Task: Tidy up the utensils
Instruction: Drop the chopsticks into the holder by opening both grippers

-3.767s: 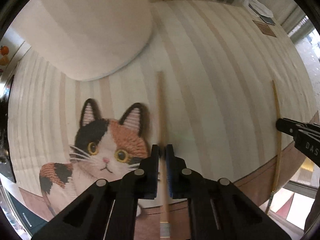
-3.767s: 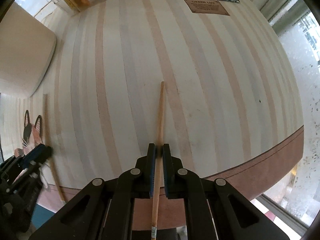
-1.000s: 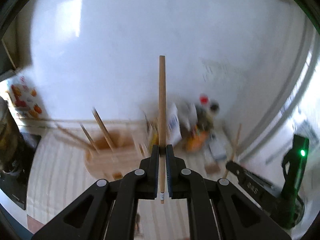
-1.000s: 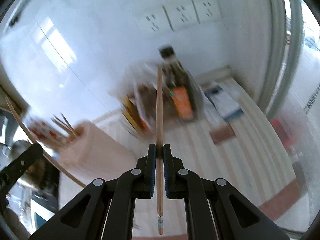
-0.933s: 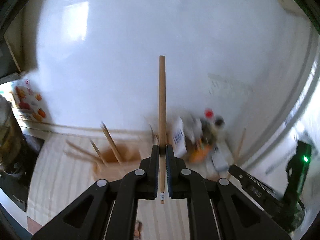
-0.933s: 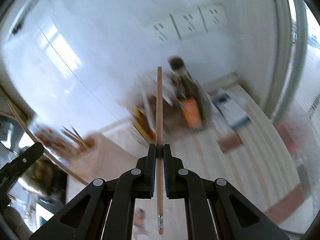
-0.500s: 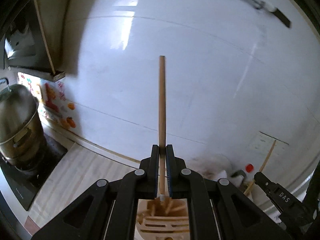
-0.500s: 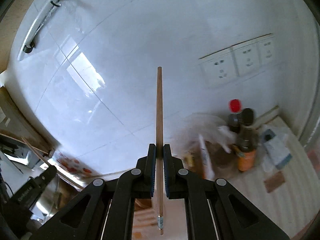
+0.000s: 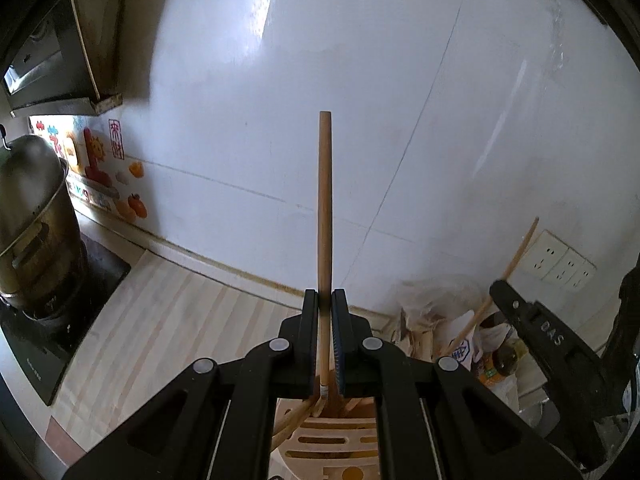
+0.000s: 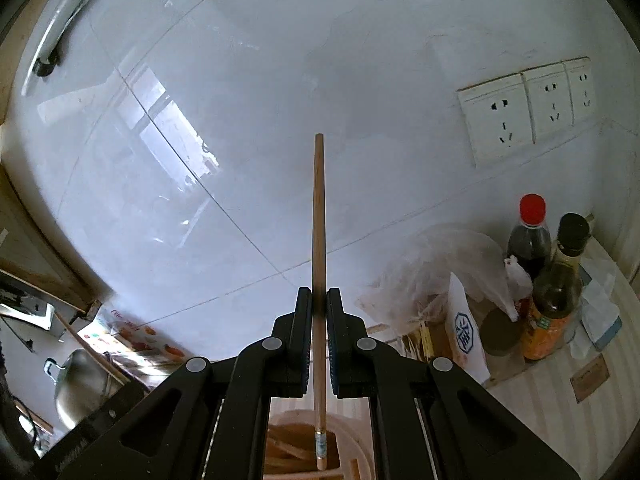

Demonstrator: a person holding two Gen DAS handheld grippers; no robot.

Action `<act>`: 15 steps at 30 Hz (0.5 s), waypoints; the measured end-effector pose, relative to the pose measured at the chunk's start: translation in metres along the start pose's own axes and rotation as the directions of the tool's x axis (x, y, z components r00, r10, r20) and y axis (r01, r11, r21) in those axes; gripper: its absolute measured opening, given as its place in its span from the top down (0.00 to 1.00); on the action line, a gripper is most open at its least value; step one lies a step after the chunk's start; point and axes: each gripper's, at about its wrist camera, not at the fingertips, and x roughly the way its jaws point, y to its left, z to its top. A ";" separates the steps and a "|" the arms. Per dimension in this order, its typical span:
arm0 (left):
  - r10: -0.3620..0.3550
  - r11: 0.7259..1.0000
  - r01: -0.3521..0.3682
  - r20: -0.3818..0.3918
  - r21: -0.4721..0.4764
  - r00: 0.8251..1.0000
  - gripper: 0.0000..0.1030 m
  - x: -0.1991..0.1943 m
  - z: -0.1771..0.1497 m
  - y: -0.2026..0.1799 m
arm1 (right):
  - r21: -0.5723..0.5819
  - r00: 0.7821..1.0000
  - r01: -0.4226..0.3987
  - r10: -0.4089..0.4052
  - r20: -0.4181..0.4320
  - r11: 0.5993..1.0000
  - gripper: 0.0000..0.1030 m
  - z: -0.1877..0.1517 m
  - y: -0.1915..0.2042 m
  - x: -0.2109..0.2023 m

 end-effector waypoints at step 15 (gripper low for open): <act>0.055 0.997 -0.054 -0.011 0.049 0.998 0.32 -0.051 -0.013 0.000 | -0.157 0.994 -0.053 0.038 -0.098 0.986 0.55 -0.031 0.012 -0.016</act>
